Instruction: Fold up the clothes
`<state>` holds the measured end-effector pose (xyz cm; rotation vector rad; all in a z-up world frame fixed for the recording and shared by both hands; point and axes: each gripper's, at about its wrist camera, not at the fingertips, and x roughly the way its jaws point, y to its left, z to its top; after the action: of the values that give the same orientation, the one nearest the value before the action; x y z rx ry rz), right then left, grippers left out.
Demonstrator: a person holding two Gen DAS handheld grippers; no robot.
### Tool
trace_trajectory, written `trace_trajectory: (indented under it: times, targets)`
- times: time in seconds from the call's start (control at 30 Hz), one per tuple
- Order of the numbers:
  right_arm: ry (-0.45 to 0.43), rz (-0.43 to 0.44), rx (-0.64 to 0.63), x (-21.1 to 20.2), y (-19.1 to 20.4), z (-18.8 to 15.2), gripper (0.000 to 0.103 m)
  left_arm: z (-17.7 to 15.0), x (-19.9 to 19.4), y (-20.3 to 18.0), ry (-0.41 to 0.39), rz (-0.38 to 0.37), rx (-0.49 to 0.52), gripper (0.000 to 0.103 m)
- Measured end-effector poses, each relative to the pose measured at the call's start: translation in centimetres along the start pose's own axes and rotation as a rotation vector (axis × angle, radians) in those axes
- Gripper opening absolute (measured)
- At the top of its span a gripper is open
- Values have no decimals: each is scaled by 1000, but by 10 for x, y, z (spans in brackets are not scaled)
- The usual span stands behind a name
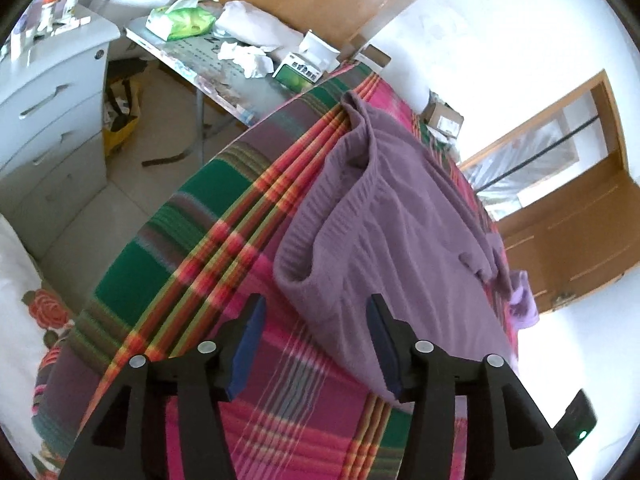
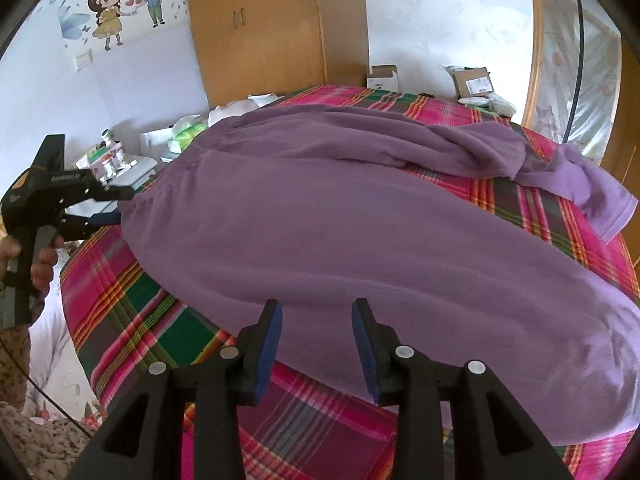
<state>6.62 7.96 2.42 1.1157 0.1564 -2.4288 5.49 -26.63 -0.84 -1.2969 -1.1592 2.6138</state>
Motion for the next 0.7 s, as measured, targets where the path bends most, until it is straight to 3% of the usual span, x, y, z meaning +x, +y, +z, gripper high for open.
trace_trajectory:
  times: [0.13,0.27,0.3,0.37,0.43,0.7]
  targets:
    - [-20,5,-21,-2,6,-4,38,10,6,3,-10,-31,-88,55]
    - [-20,-6,-122,-2,27,-9,39,12,7,5,-13,-49,-152,55]
    - [-19,-15,-150,-1,32,-10,39,12,7,5,-14,-48,-165,53]
    - [-17,-12,-186,-1,40,-12,39,12,8,6,3,-52,-180,39]
    - [-17,-6,-219,-1,48,-14,39,10,13,7,38,-67,-192,15]
    - [-2,-31,-284,9,67,-15,47,18,4,-1,8,-121,-197,12]
